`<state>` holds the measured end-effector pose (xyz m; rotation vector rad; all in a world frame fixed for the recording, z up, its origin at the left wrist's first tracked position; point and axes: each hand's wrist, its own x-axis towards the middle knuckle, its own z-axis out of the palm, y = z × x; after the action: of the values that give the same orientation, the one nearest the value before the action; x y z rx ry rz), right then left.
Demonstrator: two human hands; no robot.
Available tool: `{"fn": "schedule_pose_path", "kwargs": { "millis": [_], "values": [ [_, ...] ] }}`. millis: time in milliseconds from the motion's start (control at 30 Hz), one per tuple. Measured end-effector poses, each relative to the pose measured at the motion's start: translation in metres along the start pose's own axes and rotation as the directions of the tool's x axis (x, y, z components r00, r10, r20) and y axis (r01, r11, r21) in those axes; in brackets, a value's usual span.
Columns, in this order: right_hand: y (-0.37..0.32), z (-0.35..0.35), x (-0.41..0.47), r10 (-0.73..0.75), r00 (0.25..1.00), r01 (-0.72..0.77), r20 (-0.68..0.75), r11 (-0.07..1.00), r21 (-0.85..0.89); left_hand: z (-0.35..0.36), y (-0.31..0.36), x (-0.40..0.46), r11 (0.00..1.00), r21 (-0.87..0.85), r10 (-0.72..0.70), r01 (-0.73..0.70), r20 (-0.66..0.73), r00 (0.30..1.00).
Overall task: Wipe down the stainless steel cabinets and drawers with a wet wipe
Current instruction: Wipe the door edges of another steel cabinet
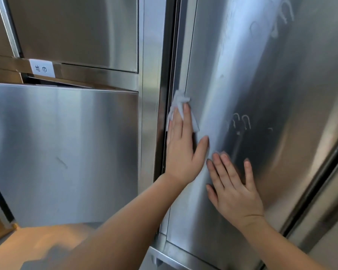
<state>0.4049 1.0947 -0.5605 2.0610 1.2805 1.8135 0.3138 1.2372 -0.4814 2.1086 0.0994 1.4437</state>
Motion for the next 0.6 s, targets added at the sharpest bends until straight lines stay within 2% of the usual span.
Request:
{"fn": "schedule_pose_path", "kwargs": {
  "millis": [200, 367, 467, 533, 600],
  "values": [
    [0.000, 0.002, -0.001, -0.002, 1.000, 0.002, -0.008, 1.000, 0.019, 0.017, -0.031, -0.094, 0.980, -0.018, -0.196, 0.200, 0.114, 0.974],
    [0.000, 0.000, 0.000, -0.003, 1.000, 0.003, -0.002, 1.000, 0.013, 0.032, -0.035, -0.160, 0.880, -0.081, -0.448, 0.468, 0.189, 0.874],
    [0.000, -0.001, 0.001, -0.004, 1.000, 0.004, -0.008, 1.000, 0.008, 0.037, -0.028, -0.173, 0.799, -0.100, -0.574, 0.594, 0.170, 0.801],
    [0.000, -0.001, 0.000, -0.008, 1.000, 0.008, 0.004, 1.000, -0.001, 0.038, -0.019, -0.164, 0.736, -0.181, -0.643, 0.652, 0.111, 0.757],
    [0.000, 0.001, 0.000, -0.008, 1.000, 0.008, 0.011, 1.000, -0.007, 0.039, -0.010, -0.152, 0.703, -0.296, -0.663, 0.647, 0.055, 0.746]
  ]
}}
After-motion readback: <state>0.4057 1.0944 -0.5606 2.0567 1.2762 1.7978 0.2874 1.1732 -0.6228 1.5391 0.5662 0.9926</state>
